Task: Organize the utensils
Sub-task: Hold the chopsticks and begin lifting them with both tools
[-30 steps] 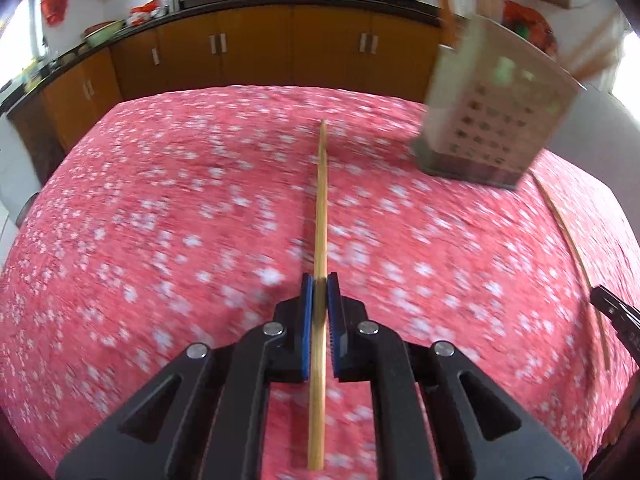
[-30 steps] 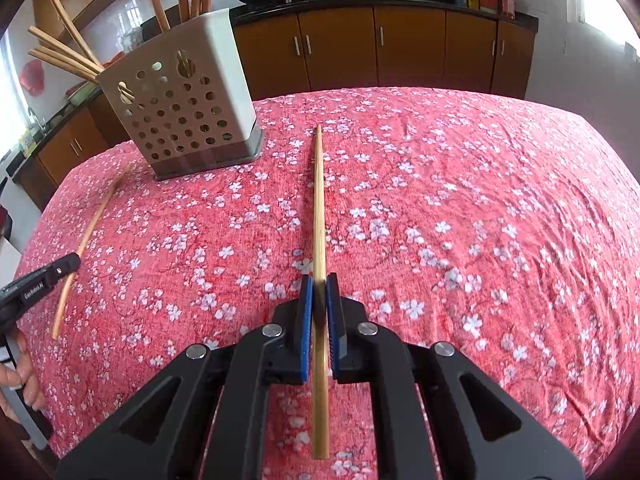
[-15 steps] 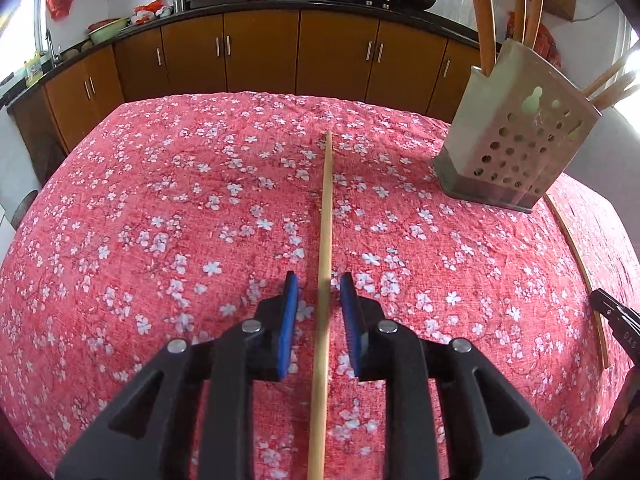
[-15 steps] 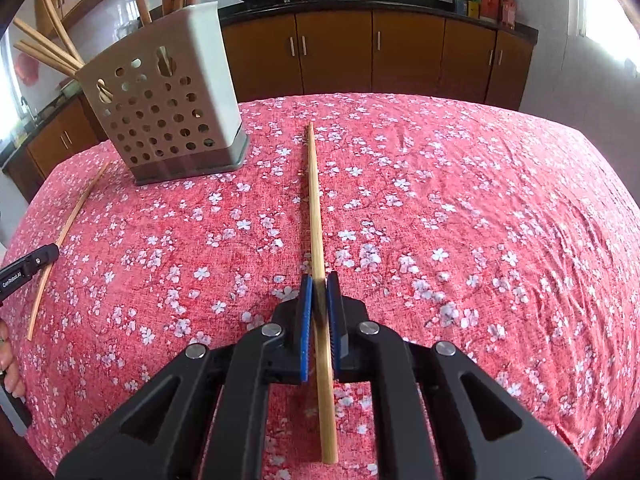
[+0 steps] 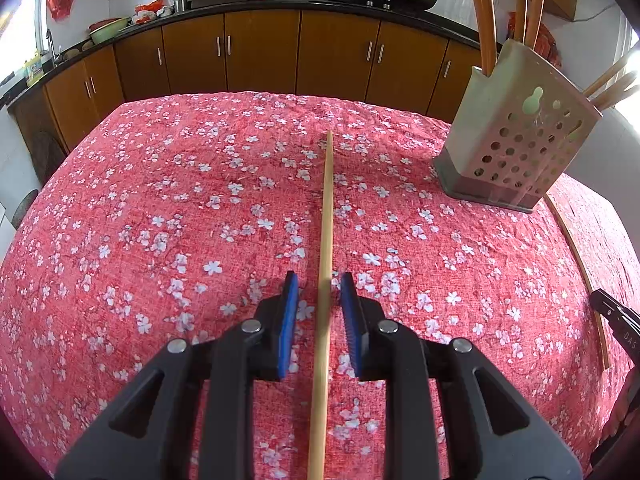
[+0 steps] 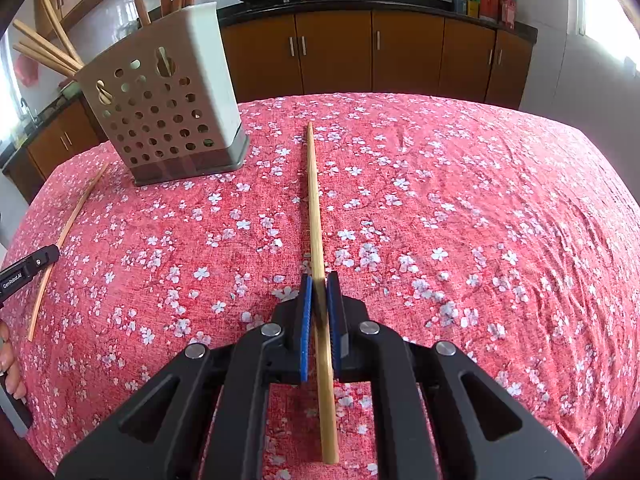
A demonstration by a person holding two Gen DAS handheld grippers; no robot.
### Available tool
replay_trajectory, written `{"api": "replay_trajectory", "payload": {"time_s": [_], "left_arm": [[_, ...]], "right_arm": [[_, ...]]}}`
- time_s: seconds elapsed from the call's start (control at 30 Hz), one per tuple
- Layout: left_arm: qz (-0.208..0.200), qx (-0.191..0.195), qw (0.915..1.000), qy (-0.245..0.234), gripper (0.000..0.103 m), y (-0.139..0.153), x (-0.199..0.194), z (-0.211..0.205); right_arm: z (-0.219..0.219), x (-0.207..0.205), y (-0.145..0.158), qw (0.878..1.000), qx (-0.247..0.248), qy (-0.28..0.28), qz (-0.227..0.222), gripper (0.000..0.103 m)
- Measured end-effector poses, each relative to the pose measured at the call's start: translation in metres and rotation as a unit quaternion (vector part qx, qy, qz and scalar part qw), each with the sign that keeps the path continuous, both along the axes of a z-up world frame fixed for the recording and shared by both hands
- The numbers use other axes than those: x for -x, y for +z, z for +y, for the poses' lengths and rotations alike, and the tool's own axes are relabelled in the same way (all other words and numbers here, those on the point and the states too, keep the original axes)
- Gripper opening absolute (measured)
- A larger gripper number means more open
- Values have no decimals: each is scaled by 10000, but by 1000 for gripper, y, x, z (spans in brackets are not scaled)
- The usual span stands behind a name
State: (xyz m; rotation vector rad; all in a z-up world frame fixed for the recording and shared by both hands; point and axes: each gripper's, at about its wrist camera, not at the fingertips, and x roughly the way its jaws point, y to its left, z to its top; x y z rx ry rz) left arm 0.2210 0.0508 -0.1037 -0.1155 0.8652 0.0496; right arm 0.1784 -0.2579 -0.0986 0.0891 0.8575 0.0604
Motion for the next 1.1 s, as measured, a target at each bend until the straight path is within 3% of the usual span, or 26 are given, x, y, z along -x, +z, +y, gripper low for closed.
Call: {"api": "replay_trajectory", "payload": {"time_s": [1.1], "left_arm": [[17, -28, 9999, -149, 27, -1, 16, -4]], "right_arm": [[2, 7, 2, 10000, -85, -39, -1, 9]]}}
